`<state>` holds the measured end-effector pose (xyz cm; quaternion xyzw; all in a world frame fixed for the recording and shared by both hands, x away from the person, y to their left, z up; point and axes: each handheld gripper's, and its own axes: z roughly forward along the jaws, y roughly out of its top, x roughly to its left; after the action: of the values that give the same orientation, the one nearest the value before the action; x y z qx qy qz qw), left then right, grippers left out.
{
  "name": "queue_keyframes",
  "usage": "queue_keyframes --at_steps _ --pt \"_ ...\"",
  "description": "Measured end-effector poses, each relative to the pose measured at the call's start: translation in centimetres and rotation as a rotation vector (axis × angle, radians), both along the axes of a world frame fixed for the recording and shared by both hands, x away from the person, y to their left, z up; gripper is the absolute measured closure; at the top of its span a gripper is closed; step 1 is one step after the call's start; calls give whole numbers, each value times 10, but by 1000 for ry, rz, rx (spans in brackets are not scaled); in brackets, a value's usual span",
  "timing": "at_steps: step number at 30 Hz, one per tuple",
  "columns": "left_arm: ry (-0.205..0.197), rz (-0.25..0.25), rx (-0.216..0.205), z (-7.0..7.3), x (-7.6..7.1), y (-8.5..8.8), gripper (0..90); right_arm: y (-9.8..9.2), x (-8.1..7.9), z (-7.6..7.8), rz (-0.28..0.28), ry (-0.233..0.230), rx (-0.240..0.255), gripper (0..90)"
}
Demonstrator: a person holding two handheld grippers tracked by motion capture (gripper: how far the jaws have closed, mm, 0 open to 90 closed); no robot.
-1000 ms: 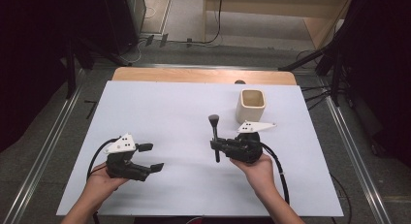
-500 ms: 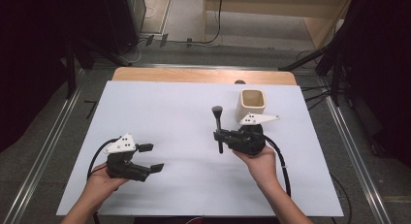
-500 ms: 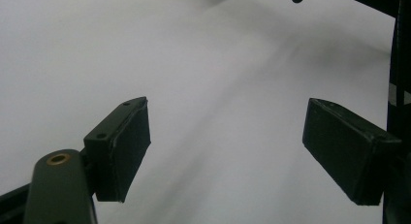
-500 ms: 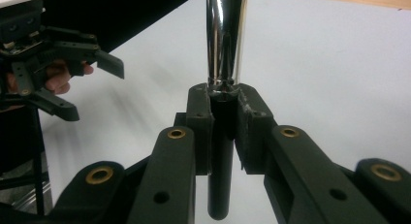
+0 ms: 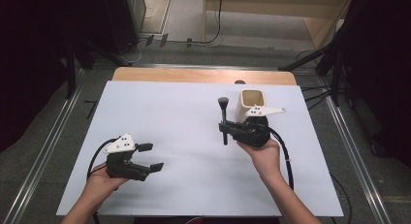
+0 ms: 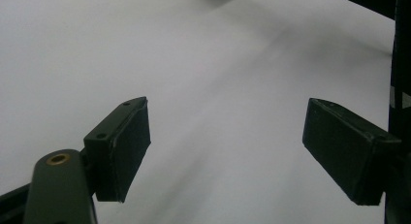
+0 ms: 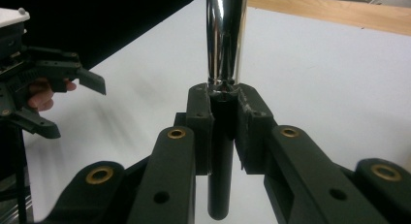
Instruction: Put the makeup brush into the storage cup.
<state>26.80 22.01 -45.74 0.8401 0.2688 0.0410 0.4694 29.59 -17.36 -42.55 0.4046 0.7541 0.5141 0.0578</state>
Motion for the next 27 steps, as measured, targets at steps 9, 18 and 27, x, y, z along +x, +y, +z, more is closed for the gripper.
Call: queue_keyframes --at_steps 9,18,27 --pt "-1 -4 5 0 0 -1 178 -10 4 4 -39 -10 6 795" --pt "2 -2 2 -1 0 -1 178 -15 10 16 -61 -29 -4 795" --pt "0 -7 3 -1 0 -1 178 -23 20 27 -82 -26 10 794"
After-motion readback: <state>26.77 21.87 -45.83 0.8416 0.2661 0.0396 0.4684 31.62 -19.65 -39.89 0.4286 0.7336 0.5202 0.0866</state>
